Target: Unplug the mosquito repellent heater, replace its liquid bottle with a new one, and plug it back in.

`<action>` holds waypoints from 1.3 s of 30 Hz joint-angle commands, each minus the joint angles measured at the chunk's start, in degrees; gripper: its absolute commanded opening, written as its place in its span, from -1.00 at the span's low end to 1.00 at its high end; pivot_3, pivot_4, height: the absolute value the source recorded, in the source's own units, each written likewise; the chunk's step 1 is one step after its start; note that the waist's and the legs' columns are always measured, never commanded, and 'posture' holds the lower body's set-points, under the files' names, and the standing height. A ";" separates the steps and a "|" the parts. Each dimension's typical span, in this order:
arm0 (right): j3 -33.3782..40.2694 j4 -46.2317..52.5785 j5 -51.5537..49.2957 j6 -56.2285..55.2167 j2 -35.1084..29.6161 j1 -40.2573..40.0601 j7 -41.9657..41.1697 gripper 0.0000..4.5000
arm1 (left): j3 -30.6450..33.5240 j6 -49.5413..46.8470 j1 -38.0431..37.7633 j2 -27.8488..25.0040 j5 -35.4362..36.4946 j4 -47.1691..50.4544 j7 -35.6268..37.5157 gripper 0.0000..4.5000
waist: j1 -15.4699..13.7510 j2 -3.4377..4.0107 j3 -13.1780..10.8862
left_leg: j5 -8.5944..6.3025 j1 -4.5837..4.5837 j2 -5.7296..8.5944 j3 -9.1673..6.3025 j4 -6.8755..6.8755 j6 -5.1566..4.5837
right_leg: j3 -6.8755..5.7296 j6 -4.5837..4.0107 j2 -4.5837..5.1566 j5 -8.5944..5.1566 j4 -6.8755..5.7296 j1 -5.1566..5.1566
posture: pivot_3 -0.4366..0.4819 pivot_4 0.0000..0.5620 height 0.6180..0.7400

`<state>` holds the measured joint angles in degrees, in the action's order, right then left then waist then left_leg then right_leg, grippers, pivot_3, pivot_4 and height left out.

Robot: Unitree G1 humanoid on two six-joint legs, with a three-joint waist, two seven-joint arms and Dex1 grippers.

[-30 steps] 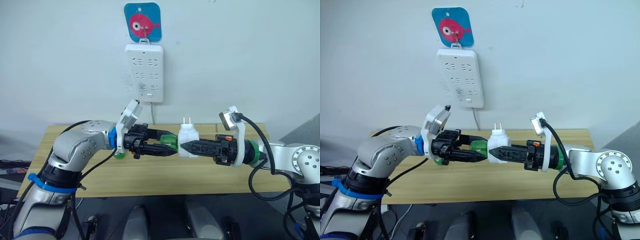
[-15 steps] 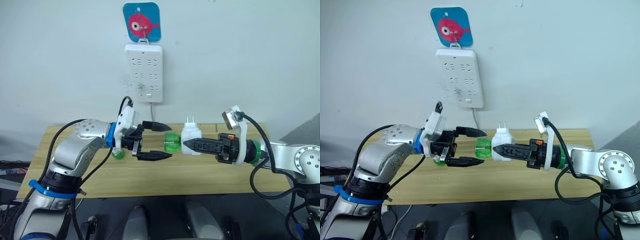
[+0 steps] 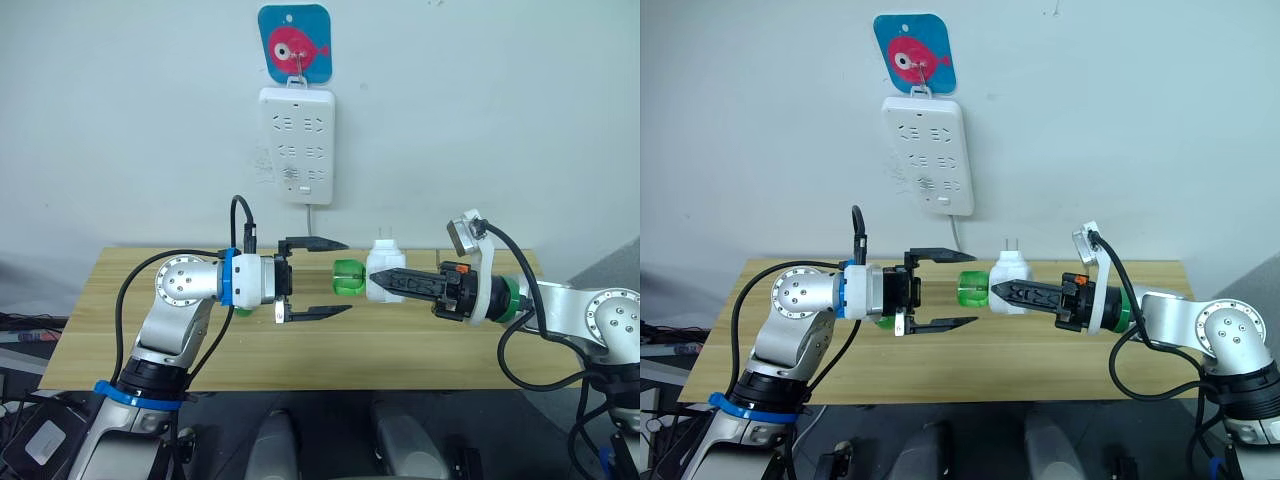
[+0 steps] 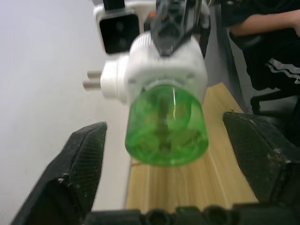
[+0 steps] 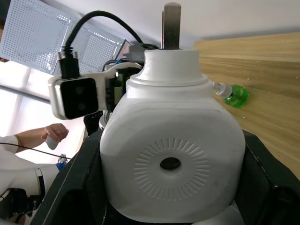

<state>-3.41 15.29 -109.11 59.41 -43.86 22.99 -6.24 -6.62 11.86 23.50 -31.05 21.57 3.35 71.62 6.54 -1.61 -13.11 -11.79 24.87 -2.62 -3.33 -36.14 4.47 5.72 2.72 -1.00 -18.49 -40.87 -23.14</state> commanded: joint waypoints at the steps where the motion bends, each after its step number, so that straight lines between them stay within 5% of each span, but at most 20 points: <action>1: 2.01 1.23 -1.38 -0.28 0.27 0.60 -0.89 0.34 | 0.16 0.81 1.13 1.11 -0.02 -0.28 -1.02 0.43 | -0.01 0.00 0.00 | 0.00 0.00 0.00 0.00 0.00 0.00 | 0.00 0.00 0.00 0.00 0.00 0.00 | -0.39 -0.23 0.75; 5: 2.08 1.68 -1.61 -0.31 0.30 0.46 -0.78 0.34 | 0.04 1.55 1.72 1.97 0.06 -0.22 -0.89 -0.02 | 0.03 0.00 0.00 | 0.00 0.01 -0.01 0.00 0.00 0.00 | -0.01 0.00 0.00 0.00 0.01 0.00 | -0.39 -0.23 0.75; 10: 2.17 1.95 -1.22 0.04 0.35 0.21 -0.94 0.34 | 0.38 -0.83 1.02 1.03 1.36 1.42 -0.57 -0.02 | 0.03 0.00 0.00 | 0.00 0.00 -0.02 -0.02 0.01 0.00 | -0.02 0.00 -0.01 0.00 -0.01 0.00 | -0.39 -0.22 0.75; 13: 2.04 2.16 -0.68 0.46 0.22 0.06 -1.35 0.34 | -0.34 -18.95 1.77 -3.55 6.97 4.49 -0.67 -0.02 | 0.07 0.00 0.00 | 0.00 0.00 -0.01 -0.03 0.00 0.00 | -0.02 0.00 -0.01 0.00 -0.01 0.00 | -0.39 -0.22 0.75; 17: 1.49 2.47 -0.14 1.59 -0.10 0.27 -2.49 0.34 | 1.55 -55.21 8.33 -10.13 25.98 2.00 -0.19 -0.02 | 0.21 0.00 -0.10 | 0.01 0.00 -0.01 -0.15 0.00 -0.01 | -0.11 0.04 -0.04 -0.03 -0.07 0.00 | -0.36 -0.22 0.75; 23: 0.38 2.81 1.80 2.43 0.00 1.38 -4.07 0.34 | 2.09 -65.90 12.56 -11.80 29.60 -1.96 1.18 -0.02 | 0.32 0.00 -0.13 | 0.01 0.00 -0.02 -0.18 0.02 -0.02 | -0.15 0.25 -0.06 -0.15 -0.03 0.00 | -0.38 -0.21 0.75; 28: 0.62 2.62 1.70 2.10 0.32 1.47 -3.46 0.34 | 1.63 -63.76 11.16 -11.38 27.11 0.17 0.78 -0.02 | 0.18 0.00 -0.14 | 0.01 0.01 -0.05 -0.19 0.05 -0.01 | -0.16 -0.01 -0.06 -0.02 -0.03 -0.01 | -0.36 -0.22 0.75; 35: 1.54 2.64 1.12 0.99 0.63 0.60 -1.98 0.34 | -1.71 -37.68 2.89 -12.86 9.80 2.26 3.64 0.97 | -0.12 0.03 -0.17 | 0.01 -0.02 -0.05 -0.11 0.05 -0.01 | -0.09 -0.02 -0.04 -0.01 -0.03 -0.02 | -0.36 -0.22 0.75; 39: 1.66 2.36 1.41 0.89 0.84 0.77 -1.88 0.34 | -0.10 -16.78 -0.75 -8.22 1.85 0.55 1.77 0.98 | -0.52 0.02 -0.17 | 0.01 0.00 0.00 -0.04 0.04 -0.01 | -0.05 -0.02 0.05 -0.01 0.01 -0.02 | -0.36 -0.22 0.75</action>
<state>-3.45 16.50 -106.69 60.90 -43.27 23.49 -7.64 -8.08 -14.67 23.14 -40.73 26.30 3.43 74.13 6.02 -1.59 -13.28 -11.78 24.87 -2.62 -3.34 -36.10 4.46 5.70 2.70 -0.93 -18.50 -40.83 -23.16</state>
